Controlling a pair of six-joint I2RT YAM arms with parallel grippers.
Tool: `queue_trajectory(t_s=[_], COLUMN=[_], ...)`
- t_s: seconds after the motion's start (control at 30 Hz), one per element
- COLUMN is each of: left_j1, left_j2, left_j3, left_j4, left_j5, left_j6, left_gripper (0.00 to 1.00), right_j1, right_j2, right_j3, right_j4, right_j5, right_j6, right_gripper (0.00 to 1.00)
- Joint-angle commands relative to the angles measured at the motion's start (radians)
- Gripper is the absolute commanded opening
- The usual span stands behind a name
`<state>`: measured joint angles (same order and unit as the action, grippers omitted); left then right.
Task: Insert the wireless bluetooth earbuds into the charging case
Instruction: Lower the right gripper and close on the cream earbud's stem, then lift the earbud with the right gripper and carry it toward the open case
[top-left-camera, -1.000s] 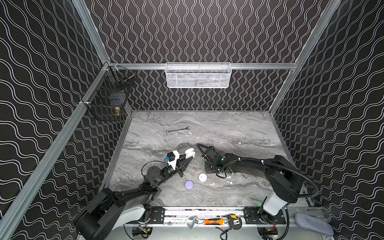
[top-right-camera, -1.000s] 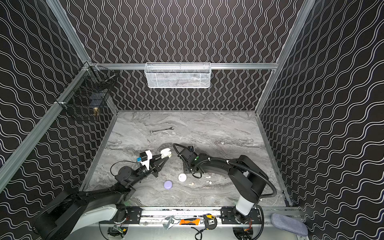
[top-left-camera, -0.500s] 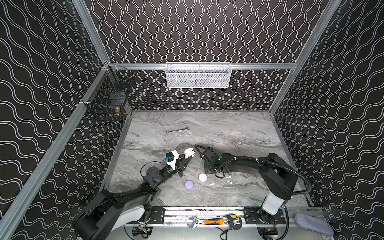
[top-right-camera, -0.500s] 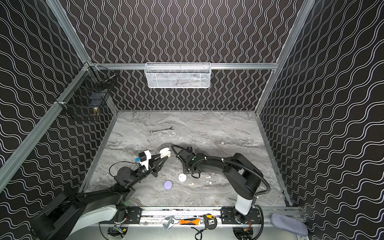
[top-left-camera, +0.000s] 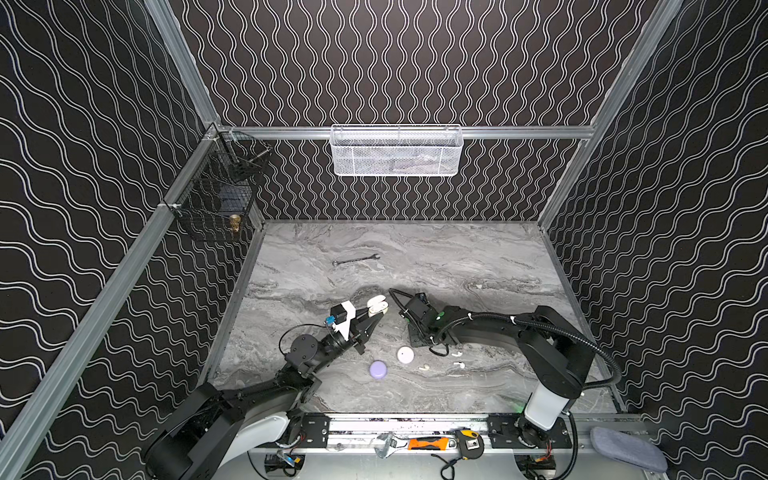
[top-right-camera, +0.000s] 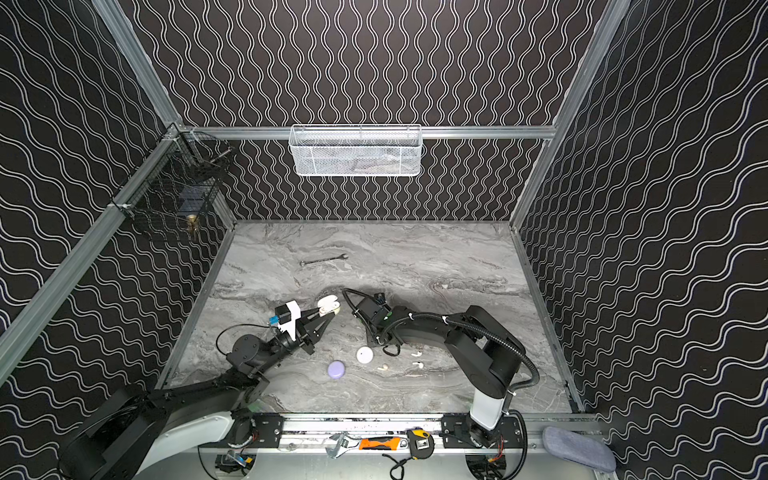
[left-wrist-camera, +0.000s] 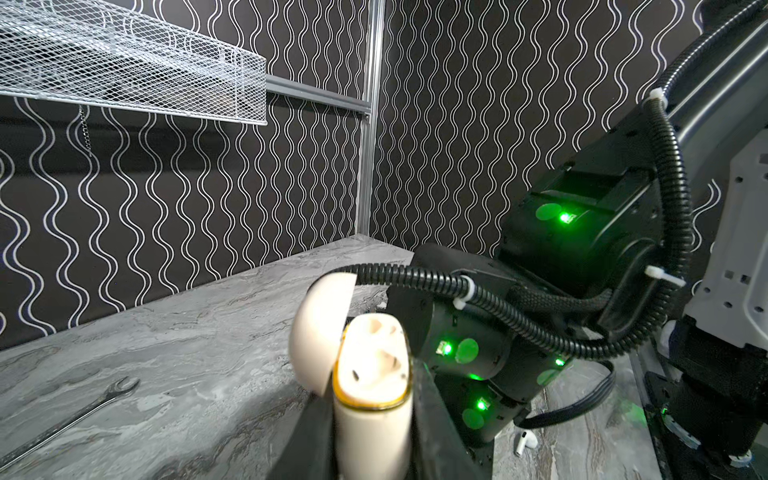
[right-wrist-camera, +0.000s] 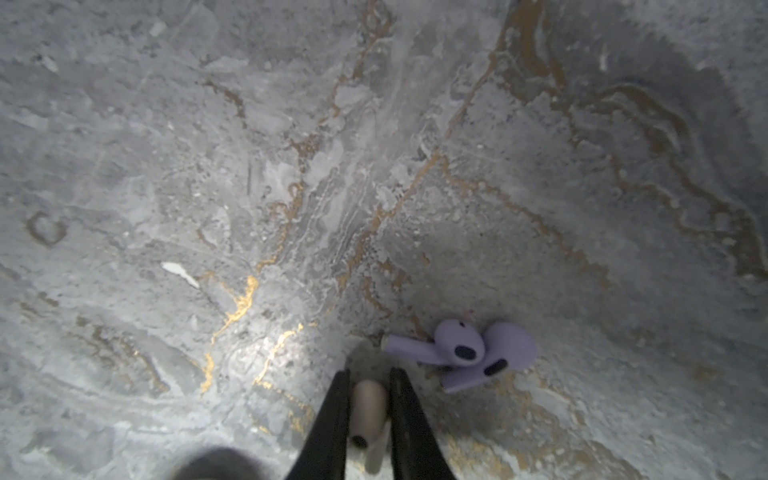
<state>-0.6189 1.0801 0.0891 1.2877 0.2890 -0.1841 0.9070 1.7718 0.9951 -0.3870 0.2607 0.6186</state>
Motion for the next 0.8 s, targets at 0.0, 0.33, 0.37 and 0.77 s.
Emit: queue_trajectory(t_s=[0.0,0.33,0.37,0.77], left_j1=[0.002,0.002,0.002,0.002], left_j2=[0.001,-0.006,-0.006,0.049], left_j3=[-0.002,-0.013,-0.014,-0.029], left_j4=[0.029,0.042,0.045,0.143], left_j5=[-0.007,-0.014,-0.017,0.001], left_j6=[0.001,-0.002,-0.002,-0.032], left_gripper=[0.00,0.00,0.00,0.00], right_j1=[0.000,0.003,0.005,0.048], right_j2=[0.012,-0.065,-0.085,-0.375], right_j3=[-0.003,-0.015,-0.011,0.088], right_j4=[-0.029,-0.012,-0.012,0.026], right_j5=[-0.033,-0.028,-0.024,0.093], right_j6=[0.014,0.027,0.027,-0.009], right_gripper=[0.16,0.09,0.09,0.06])
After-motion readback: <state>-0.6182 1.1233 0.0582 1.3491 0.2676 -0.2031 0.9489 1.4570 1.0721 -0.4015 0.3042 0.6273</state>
